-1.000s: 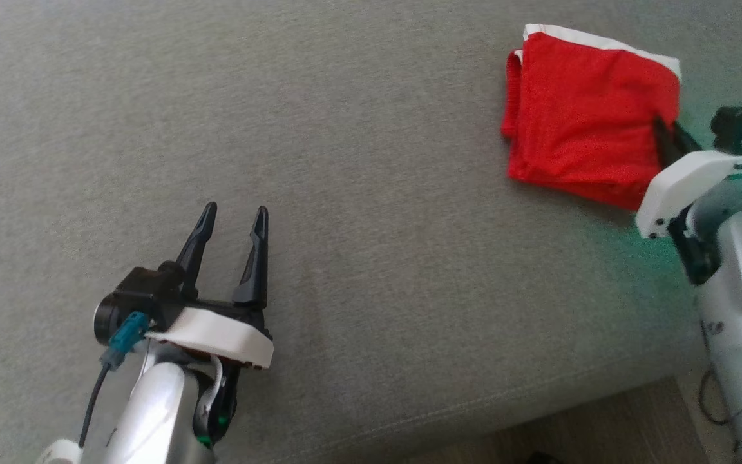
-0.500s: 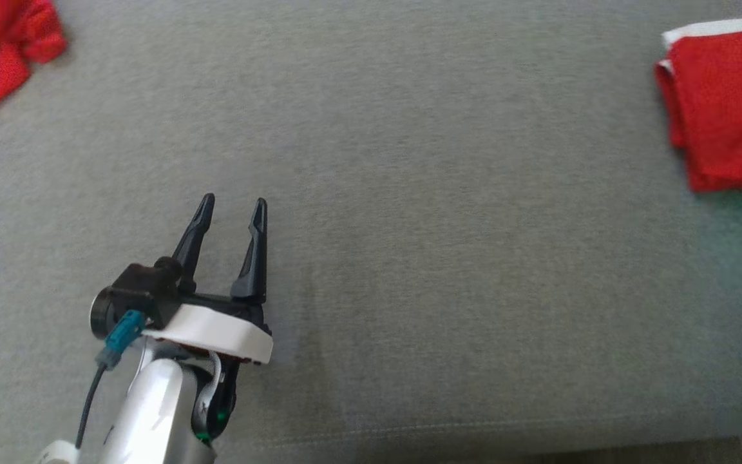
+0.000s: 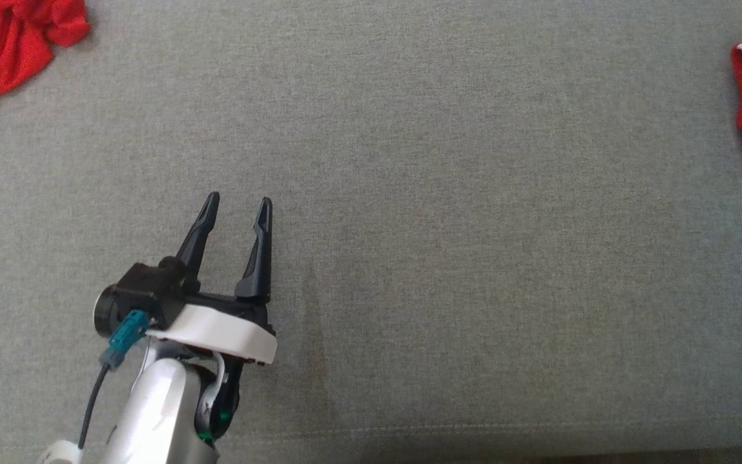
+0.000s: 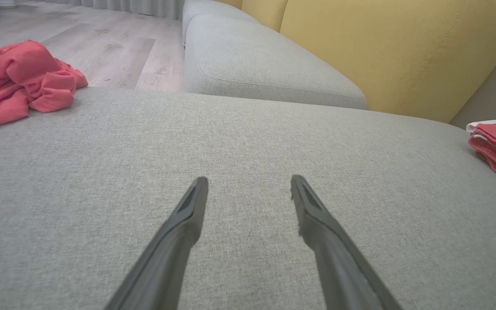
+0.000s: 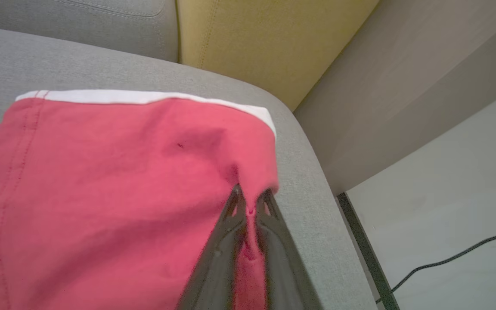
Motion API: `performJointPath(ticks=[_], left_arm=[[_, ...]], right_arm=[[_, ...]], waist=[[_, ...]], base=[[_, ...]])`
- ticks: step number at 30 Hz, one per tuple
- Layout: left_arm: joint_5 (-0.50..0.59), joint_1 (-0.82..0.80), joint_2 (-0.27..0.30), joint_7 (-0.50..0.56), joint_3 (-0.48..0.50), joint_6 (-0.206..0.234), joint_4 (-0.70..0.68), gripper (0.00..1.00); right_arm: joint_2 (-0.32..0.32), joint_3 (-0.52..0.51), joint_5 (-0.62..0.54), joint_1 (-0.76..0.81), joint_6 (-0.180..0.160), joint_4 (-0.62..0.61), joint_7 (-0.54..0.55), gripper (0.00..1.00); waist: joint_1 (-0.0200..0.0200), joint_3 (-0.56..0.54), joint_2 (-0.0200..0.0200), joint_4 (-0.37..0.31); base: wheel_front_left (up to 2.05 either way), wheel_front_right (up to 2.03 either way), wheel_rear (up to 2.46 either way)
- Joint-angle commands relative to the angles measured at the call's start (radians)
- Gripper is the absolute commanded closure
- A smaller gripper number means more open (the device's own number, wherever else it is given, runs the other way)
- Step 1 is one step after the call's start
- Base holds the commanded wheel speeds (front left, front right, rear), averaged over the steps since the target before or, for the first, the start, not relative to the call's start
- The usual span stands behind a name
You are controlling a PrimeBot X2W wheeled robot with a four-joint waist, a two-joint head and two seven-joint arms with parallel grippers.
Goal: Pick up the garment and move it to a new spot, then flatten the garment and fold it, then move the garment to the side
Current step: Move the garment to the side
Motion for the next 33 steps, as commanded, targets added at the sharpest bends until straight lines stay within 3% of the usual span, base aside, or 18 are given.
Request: performJointPath(ticks=[1, 2, 7, 13, 21, 29, 33], left_arm=[[0.003, -0.02, 0.003, -0.006, 0.028, 0.003, -0.034, 0.0], [0.003, -0.02, 0.003, -0.006, 0.027, 0.004, -0.034, 0.0], [0.0, -0.02, 0.003, -0.006, 0.028, 0.005, -0.029, 0.0], [-0.011, -0.014, 0.003, -0.006, 0.026, 0.005, -0.014, 0.0], [-0.043, -0.004, 0.003, -0.006, 0.049, 0.017, 0.017, 0.0], [-0.073, 0.043, 0.003, -0.006, 0.079, 0.044, 0.045, 0.0], [-0.082, 0.07, 0.003, -0.006, 0.086, 0.048, 0.061, 0.0]], right_arm=[[-0.036, -0.001, -0.01, -0.013, 0.007, -0.021, -0.021, 0.52], [-0.037, -0.008, -0.015, -0.01, 0.007, -0.012, -0.031, 0.0], [-0.022, -0.04, -0.053, -0.016, 0.007, 0.0, -0.133, 0.0], [0.034, 0.022, -0.068, -0.052, 0.007, 0.001, -0.219, 0.0], [0.19, 0.113, -0.065, -0.062, 0.007, -0.022, -0.246, 0.0], [0.381, 0.134, -0.005, 0.138, 0.007, -0.168, -0.285, 0.0], [0.431, 0.145, 0.033, 0.233, 0.007, -0.237, -0.291, 0.0]], waist=[[0.0, 0.0, 0.0, 0.0], [0.0, -0.001, 0.0, 0.0], [0.0, -0.015, 0.0, -0.007], [0.0, -0.055, 0.0, -0.02], [0.0, -0.152, 0.0, -0.035], [0.0, -0.263, 0.0, -0.043], [0.0, -0.297, 0.0, -0.04]], base=[[0.0, 0.0, 0.0], [0.0, 0.0, 0.0], [0.0, 0.0, 0.0], [0.0, 0.0, 0.0], [0.0, 0.0, 0.0], [0.0, 0.0, 0.0], [0.0, 0.0, 0.0]])
